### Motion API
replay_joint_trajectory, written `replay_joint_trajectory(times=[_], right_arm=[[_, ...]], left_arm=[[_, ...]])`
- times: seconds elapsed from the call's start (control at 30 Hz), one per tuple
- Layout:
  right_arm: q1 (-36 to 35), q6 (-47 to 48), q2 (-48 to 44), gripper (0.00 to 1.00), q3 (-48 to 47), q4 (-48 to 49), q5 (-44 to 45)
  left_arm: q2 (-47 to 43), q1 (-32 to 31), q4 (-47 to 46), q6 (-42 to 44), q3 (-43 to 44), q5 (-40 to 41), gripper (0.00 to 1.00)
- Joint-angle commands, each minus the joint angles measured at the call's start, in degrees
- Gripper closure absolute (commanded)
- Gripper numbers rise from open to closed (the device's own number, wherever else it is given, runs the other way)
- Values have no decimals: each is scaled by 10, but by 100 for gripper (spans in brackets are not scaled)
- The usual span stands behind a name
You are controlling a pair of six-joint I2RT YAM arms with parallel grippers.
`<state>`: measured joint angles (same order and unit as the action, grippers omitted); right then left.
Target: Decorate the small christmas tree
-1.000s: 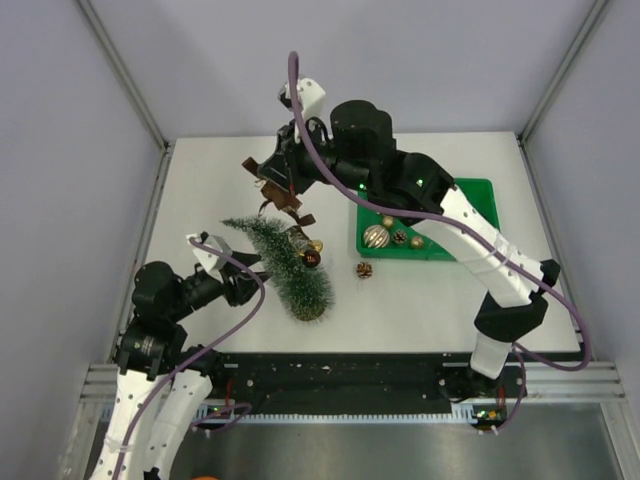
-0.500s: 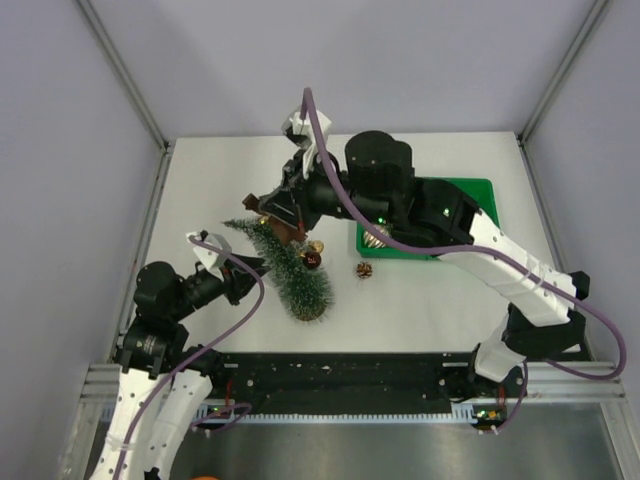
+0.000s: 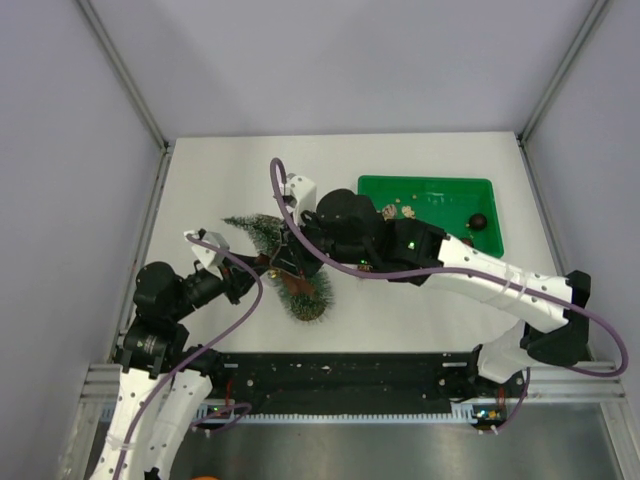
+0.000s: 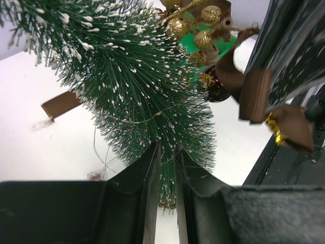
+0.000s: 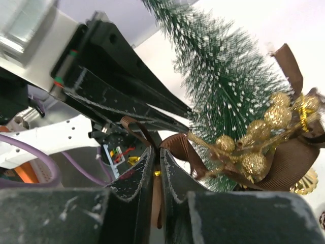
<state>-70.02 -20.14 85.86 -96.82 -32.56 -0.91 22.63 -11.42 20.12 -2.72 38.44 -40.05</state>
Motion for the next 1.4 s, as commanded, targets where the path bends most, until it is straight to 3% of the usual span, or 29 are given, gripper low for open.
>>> replay_joint_trajectory(times=[0.0,0.13,0.4,0.5,0.93,1.37], right_arm=[[-11,-31,-34,91,22,62,1],[-20,-35,-28,86,35,65,0],[-28,-42,-36,57,73,64,7],[-28,-45,-43,55,78,64,7],[-33,-46,-103,63,94,34,17],[-50,-62,-83,79,194,127,99]], left_arm=[[-15,0,-31,-6,-2,-8,77],[-15,0,-30,-6,0,-11,77],[-19,0,-23,3,4,-9,77],[-20,0,-15,9,10,3,77],[-31,0,59,37,65,41,72],[-27,0,113,67,123,20,39]])
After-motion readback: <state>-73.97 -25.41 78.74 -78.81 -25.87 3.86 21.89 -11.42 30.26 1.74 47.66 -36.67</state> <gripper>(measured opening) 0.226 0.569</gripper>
